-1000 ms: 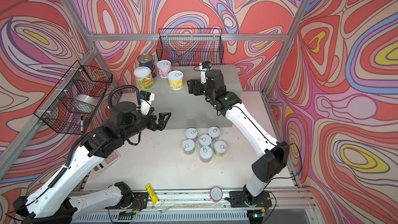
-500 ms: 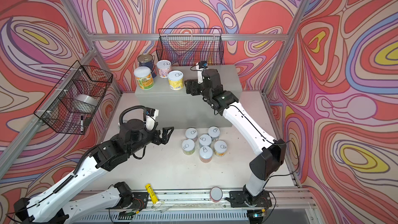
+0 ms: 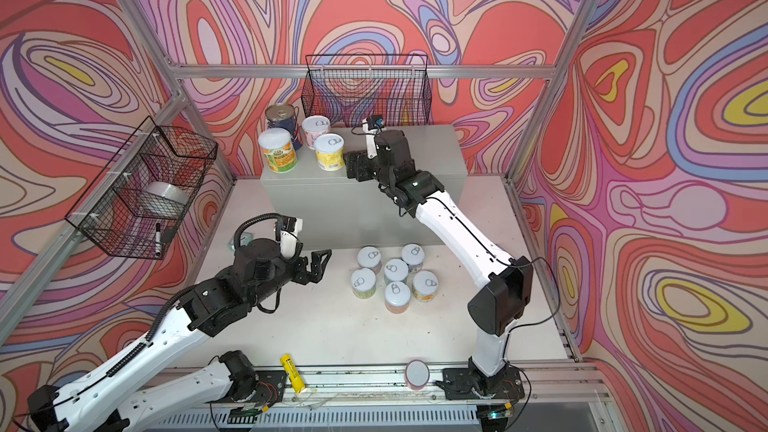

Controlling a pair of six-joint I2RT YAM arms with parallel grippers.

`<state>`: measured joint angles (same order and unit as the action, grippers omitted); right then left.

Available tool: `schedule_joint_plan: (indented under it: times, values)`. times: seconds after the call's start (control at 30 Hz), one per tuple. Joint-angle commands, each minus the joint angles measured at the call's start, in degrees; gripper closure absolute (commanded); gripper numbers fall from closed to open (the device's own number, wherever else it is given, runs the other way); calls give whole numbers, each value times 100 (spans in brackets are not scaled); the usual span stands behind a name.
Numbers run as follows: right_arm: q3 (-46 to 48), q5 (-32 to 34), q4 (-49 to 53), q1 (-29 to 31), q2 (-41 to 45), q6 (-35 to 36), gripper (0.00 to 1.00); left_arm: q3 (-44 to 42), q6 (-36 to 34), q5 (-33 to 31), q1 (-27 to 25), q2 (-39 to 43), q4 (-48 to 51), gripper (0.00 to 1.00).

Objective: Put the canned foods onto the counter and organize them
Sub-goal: 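Push the yellow can toward the pink can with the right gripper while the left lowers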

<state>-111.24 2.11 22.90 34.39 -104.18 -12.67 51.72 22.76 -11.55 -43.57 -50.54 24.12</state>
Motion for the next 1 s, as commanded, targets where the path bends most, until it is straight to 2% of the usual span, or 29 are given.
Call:
schedule_joint_plan:
  times: [0.0, 0.37, 0.67, 0.97]
  values:
    - [-126, -84, 368, 169, -323, -43, 10, -155, 88, -125, -29, 70, -109, 6]
    - [-328, -254, 286, 309, -561, -52, 11, -390, 97, -212, -33, 176, -164, 6]
    - [-16, 609, 365, 272, -164, 102, 11, -454, 45, -198, -28, 165, -188, 7]
    - [-84, 765, 330, 56, -442, 12, 10, -479, -9, -191, -29, 19, -294, 7]
